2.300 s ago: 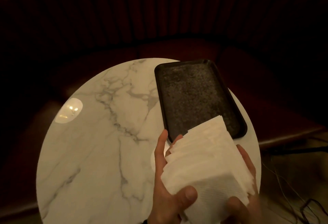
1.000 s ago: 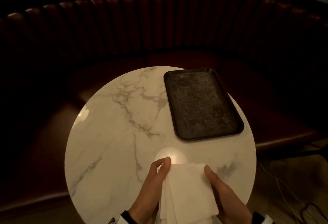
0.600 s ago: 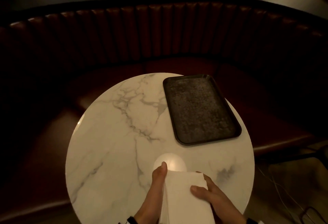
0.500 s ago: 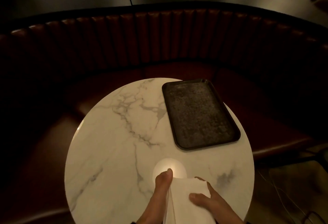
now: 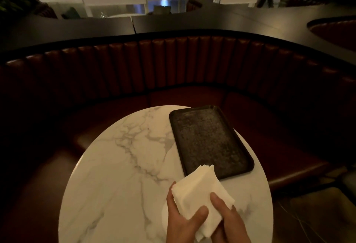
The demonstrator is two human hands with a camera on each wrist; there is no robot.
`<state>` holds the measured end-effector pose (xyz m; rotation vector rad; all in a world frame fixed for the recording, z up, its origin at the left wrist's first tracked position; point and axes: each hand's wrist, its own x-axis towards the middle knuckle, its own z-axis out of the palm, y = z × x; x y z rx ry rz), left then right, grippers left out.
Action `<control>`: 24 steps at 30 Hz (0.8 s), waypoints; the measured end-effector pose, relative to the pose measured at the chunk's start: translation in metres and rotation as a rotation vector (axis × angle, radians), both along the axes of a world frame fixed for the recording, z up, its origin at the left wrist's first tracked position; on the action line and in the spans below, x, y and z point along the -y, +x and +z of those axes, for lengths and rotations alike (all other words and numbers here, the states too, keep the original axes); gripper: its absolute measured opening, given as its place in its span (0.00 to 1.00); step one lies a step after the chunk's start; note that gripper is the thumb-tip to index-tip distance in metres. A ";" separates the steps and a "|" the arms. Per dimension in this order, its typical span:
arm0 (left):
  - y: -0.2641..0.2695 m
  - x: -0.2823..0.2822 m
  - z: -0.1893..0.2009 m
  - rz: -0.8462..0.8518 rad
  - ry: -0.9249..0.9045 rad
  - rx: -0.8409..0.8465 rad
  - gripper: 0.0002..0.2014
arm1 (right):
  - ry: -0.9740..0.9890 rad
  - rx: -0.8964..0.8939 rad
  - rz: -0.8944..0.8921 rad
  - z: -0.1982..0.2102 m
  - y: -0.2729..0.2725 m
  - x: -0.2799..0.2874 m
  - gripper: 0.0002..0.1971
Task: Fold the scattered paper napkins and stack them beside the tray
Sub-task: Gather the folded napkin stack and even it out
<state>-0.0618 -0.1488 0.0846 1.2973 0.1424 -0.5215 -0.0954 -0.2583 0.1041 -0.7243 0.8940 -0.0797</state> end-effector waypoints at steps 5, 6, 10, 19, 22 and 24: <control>0.021 -0.001 0.004 0.064 0.004 0.029 0.56 | -0.028 -0.043 -0.054 0.002 0.001 -0.009 0.27; 0.026 -0.005 0.006 0.058 -0.017 0.032 0.52 | -0.055 -0.061 -0.056 0.004 0.001 -0.002 0.26; 0.034 -0.028 0.020 -0.072 -0.070 0.106 0.45 | -0.306 -0.040 0.100 0.019 0.005 0.041 0.36; 0.021 -0.026 0.017 -0.245 -0.022 0.123 0.47 | -0.283 0.093 0.415 0.010 0.008 0.016 0.31; 0.023 -0.032 0.002 -0.213 0.014 0.067 0.49 | -0.187 0.070 0.412 -0.002 0.007 0.014 0.35; 0.025 -0.035 -0.006 -0.226 0.042 0.053 0.49 | -0.203 0.040 0.436 -0.008 0.005 0.018 0.41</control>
